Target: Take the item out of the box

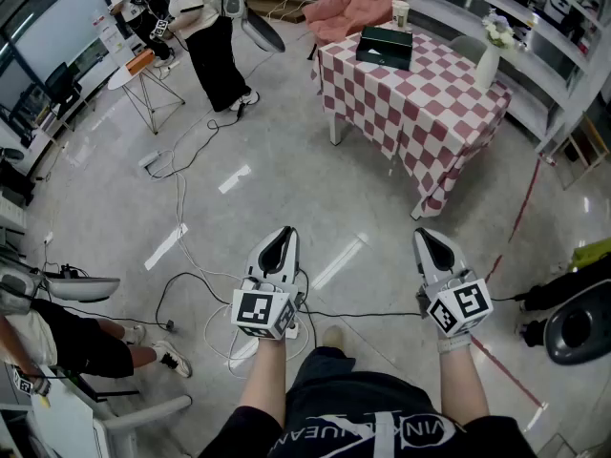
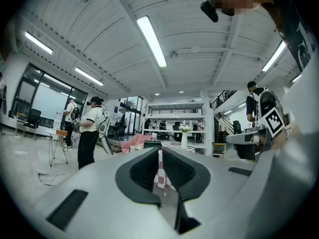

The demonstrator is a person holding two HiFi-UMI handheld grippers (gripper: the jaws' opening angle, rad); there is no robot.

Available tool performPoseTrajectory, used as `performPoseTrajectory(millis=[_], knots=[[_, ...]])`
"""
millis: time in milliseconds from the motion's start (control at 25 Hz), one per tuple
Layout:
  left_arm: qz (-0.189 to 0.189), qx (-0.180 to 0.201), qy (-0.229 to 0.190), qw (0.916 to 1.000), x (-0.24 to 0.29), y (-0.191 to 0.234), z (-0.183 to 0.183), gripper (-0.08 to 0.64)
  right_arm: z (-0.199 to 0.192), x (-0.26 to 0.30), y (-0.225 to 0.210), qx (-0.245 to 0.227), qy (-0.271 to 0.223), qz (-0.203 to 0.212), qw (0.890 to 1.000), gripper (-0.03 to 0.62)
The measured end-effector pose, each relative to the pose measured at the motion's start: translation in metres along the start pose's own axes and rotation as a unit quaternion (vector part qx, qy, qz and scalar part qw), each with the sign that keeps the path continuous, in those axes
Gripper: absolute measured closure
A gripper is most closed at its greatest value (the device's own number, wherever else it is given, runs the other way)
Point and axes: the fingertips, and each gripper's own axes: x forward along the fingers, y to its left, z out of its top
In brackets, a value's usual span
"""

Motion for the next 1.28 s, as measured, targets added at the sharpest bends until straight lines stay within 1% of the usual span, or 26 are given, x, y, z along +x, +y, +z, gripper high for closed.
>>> performPoseTrajectory(millis=[240, 440, 640, 840, 1000, 1120, 1200, 1280], knots=[[-0.005, -0.008, 0.002, 1.0000, 0.036, 0.034, -0.001, 0.531, 0.004, 0.050, -0.014, 0.017, -0.010, -0.008, 1.000, 0.588], [-0.006, -0.008, -0.001, 1.0000, 0.047, 0.059, -0.001, 0.531, 0.006, 0.077, -0.014, 0.015, -0.015, -0.015, 1.000, 0.588], [-0.001, -0.017, -0.004, 0.9998, 0.053, 0.072, 0.001, 0.531, 0.009, 0.090, -0.011, 0.005, -0.013, -0.009, 1.000, 0.588], [-0.001, -0.021, 0.003, 0.9998, 0.067, 0.078, -0.001, 0.531, 0.006, 0.103, -0.020, 0.015, -0.009, -0.009, 1.000, 0.587], [0.005, -0.022, 0.001, 0.9998, 0.091, 0.093, 0.001, 0.531, 0.003, 0.128, -0.038, 0.013, -0.001, -0.009, 1.000, 0.588], [0.012, -0.026, 0.000, 0.9996, 0.113, 0.108, 0.004, 0.531, 0.007, 0.154, -0.058, 0.016, -0.007, -0.007, 1.000, 0.587], [0.019, -0.032, 0.005, 0.9993, 0.134, 0.120, 0.003, 0.531, 0.007, 0.171, -0.072, 0.017, -0.009, -0.003, 1.000, 0.588], [0.024, -0.043, 0.009, 0.9987, 0.157, 0.128, -0.002, 0.531, 0.000, 0.186, -0.089, 0.014, 0.002, -0.001, 1.000, 0.588]])
